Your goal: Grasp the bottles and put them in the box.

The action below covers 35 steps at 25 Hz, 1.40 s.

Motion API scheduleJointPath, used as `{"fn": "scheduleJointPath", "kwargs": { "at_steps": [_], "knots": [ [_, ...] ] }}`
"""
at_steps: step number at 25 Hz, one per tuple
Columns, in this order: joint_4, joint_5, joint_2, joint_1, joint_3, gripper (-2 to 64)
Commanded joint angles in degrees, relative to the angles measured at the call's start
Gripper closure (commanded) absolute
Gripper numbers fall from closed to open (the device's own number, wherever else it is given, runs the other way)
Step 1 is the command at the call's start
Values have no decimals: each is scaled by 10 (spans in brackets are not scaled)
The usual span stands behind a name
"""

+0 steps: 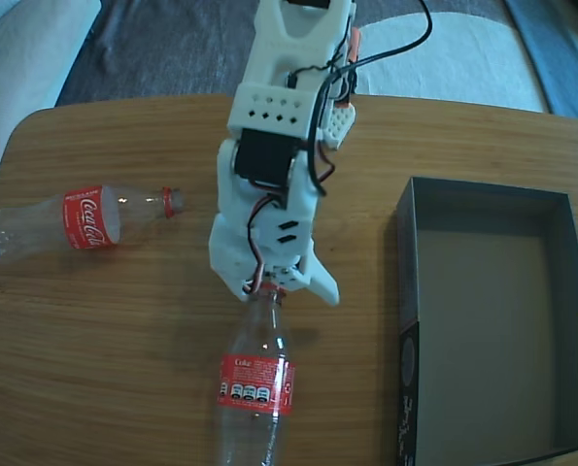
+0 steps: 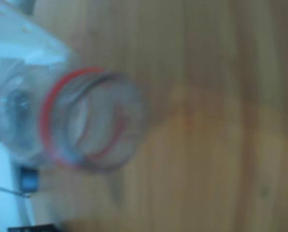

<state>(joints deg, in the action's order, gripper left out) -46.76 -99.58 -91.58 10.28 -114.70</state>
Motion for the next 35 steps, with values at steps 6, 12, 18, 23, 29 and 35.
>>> {"fn": "scheduleJointPath", "kwargs": {
  "at_steps": [6, 12, 18, 23, 29, 35],
  "knots": [
    [2, 4, 62, 15, 76, 87],
    [1, 2, 97, 25, 113, 87],
    [1, 4, 97, 27, 113, 224],
    [-2, 4, 97, 30, 113, 346],
    [2, 4, 98, 30, 114, 464],
    [2, 4, 98, 29, 109, 569]
  ]
}}
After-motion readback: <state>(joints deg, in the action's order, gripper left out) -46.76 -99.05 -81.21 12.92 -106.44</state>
